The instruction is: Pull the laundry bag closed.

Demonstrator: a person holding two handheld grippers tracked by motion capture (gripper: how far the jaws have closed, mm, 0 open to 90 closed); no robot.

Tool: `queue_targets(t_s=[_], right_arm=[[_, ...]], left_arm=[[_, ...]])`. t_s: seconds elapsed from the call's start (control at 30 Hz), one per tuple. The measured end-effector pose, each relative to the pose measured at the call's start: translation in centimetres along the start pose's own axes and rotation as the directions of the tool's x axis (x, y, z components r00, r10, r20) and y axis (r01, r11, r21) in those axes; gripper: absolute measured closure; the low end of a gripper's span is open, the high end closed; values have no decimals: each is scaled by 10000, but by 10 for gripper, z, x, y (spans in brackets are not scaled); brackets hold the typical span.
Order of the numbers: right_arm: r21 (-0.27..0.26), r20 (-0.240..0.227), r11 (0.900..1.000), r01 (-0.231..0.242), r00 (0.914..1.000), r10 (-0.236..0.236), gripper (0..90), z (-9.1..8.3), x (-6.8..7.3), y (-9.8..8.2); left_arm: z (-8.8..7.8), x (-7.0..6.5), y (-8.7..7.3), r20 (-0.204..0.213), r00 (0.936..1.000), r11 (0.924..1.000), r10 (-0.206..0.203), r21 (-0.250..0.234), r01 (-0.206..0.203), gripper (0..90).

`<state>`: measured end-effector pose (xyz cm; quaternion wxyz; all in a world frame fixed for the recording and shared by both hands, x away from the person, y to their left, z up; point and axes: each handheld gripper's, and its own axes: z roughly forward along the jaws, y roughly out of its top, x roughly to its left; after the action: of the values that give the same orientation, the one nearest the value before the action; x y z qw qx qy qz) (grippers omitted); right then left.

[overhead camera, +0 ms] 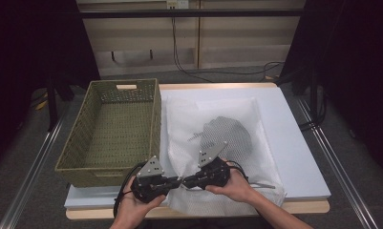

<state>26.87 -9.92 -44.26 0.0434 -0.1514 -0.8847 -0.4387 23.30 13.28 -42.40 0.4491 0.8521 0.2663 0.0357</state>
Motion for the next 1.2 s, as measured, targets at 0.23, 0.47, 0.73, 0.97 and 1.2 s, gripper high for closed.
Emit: queue_targets(t_s=[0.23, 0.47, 0.73, 0.97, 1.2], right_arm=[[-43, 105, 9999, 95, 9999, -95, 831, -3, 1, 2], [1, 161, 9999, 107, 9998, -107, 832, -4, 1, 2], [136, 353, 9995, 271, 9990, -276, 833, -7, 4, 3], [306, 593, 9987, 401, 9974, -419, 835, -12, 5, 1], [383, 607, 9987, 340, 9975, -363, 836, -10, 7, -2]], left_arm=[[-4, 1, 0, 3, 10000, 10000, -33, -73, 33, 846], [-5, 3, 0, 124, 9998, 9996, -146, -231, 149, 847], [-7, 2, 2, 59, 9999, 9996, -114, -259, 116, 848], [-10, 6, -2, 139, 9995, 9993, -266, -262, 270, 849], [-7, 5, -6, -12, 10000, 10000, -43, -44, 43, 849]])
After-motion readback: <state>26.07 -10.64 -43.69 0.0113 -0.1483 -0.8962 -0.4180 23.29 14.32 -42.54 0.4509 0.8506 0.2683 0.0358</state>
